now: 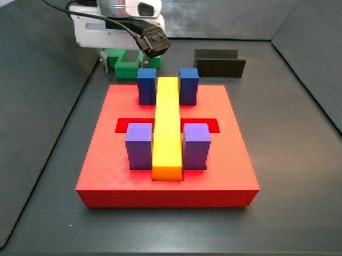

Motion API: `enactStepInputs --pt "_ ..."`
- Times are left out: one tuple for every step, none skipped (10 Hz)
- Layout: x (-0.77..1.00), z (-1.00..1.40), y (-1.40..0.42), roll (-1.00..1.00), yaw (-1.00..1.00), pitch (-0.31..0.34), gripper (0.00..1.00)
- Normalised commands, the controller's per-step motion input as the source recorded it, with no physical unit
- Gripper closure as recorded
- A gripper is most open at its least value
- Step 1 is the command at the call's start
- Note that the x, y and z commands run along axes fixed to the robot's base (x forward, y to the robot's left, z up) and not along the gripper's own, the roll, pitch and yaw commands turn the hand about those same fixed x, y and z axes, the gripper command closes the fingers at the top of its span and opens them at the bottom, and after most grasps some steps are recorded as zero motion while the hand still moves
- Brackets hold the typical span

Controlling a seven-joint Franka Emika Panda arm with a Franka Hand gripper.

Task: Pick up the green object. Move up. Place the green object on the fixture. Regrasp the green object. Move to above the board. Insert the green object.
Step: Pick up the green object.

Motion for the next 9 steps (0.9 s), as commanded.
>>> enactStepInputs --pt "0.0 0.0 0.0 0.0 0.0 0.0 1.0" --pt "0.0 0.0 0.0 0.0 0.0 0.0 1.0" --pt "0.0 0.0 0.0 0.0 0.0 0.0 1.0" --pt "0.0 0.0 0.0 0.0 0.0 0.0 1.0" --pt "0.0 0.0 0.0 0.0 0.0 0.0 1.0" --pt "0.0 0.0 0.0 0.0 0.0 0.0 1.0" --pt "0.0 0.0 0.0 0.0 0.0 0.0 1.0" --pt "0.0 0.0 0.0 0.0 0.0 0.0 1.0" --pt "0.0 0.0 0.0 0.0 0.0 0.0 1.0"
